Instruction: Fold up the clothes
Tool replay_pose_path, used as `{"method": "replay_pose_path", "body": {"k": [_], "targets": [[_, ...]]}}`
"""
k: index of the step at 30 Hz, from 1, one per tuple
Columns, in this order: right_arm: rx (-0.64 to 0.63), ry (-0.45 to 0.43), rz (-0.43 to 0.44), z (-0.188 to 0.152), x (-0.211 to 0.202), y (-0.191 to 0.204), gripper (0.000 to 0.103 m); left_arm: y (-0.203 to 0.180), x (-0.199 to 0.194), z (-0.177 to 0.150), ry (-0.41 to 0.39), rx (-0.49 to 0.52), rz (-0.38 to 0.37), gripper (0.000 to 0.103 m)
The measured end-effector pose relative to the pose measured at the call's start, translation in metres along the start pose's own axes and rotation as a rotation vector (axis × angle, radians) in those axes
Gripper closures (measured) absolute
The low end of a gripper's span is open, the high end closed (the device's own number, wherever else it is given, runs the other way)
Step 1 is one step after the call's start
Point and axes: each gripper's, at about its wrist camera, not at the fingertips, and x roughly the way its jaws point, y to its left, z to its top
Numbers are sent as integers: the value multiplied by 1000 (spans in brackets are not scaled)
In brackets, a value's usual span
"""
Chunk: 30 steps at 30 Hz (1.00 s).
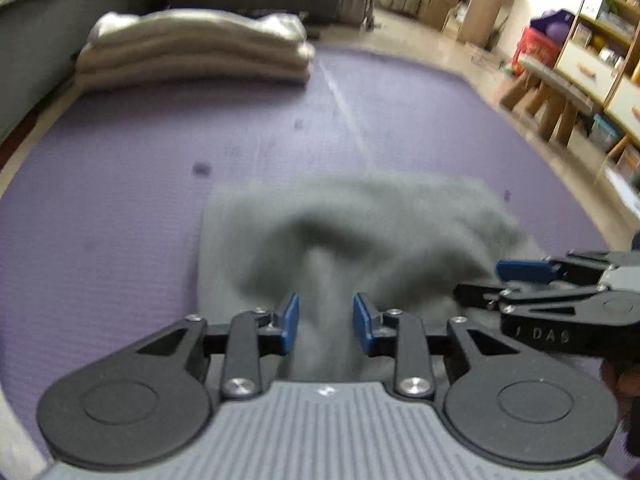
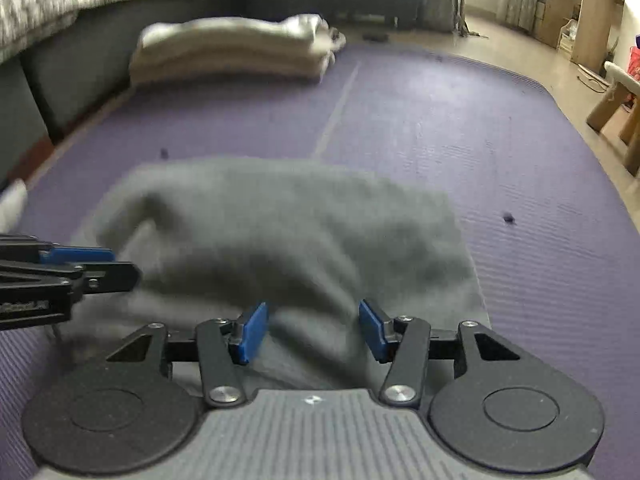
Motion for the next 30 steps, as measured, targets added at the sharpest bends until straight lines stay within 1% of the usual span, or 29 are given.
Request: {"method": "replay_pose_path", "body": {"k": [2, 3, 5, 6, 7, 8, 11, 12, 13, 14, 17, 18, 21, 23, 24, 25, 26, 27, 28, 29, 30], "targets": [[0, 9, -21, -4, -5, 3, 48, -1, -6, -5, 13, 26, 7, 69], [13, 17, -20, -4, -8, 2, 48, 0, -10, -6, 24, 17, 6, 69], [37, 18, -3, -2, -17, -3, 48, 4, -19, -3, 25, -34, -9, 67], [55, 6, -4, -2, -22, -7, 48, 5, -25, -2, 3, -52, -28, 65], [65, 2, -10, -2, -25, -9, 48, 5, -29, -2, -13, -59, -38, 60], [96, 0, -25, -3, -28, -16, 47, 5, -33, -2, -26, -65, -47, 57], [169, 55, -38, -11, -28, -34, 47, 1, -31, -7, 7, -54, -42, 57], [180, 71, -36, -15, -27, -37, 47, 0, -28, -10, 33, -51, -35, 57], [177, 72, -32, -19, -27, -39, 47, 0, -23, -13, 72, -50, -24, 58], [174, 73, -28, -23, -27, -40, 47, -1, -22, -15, 84, -41, -16, 60], [146, 106, -48, -25, -29, -32, 46, -5, -21, -20, 117, -24, 7, 59], [139, 116, -53, -26, -30, -29, 44, -6, -21, -18, 124, -31, 12, 59], [124, 132, -54, -27, -35, -24, 40, -10, -24, -15, 148, -52, 25, 54], [128, 135, -68, -25, -40, -24, 40, -14, -27, -13, 166, -69, 31, 41], [130, 136, -78, -23, -44, -23, 38, -16, -28, -12, 174, -83, 40, 37], [131, 135, -83, -21, -47, -24, 36, -19, -29, -11, 185, -96, 54, 28], [135, 132, -98, -17, -53, -25, 30, -22, -30, -11, 195, -110, 69, 19], [138, 132, -108, -13, -57, -26, 23, -24, -31, -10, 205, -123, 83, 15], [139, 131, -116, -12, -62, -27, 21, -28, -32, -9, 211, -129, 96, 7], [137, 129, -120, -10, -67, -28, 21, -32, -34, -8, 214, -129, 112, 3], [131, 129, -124, -9, -70, -30, 21, -37, -37, -7, 217, -124, 135, 2]]}}
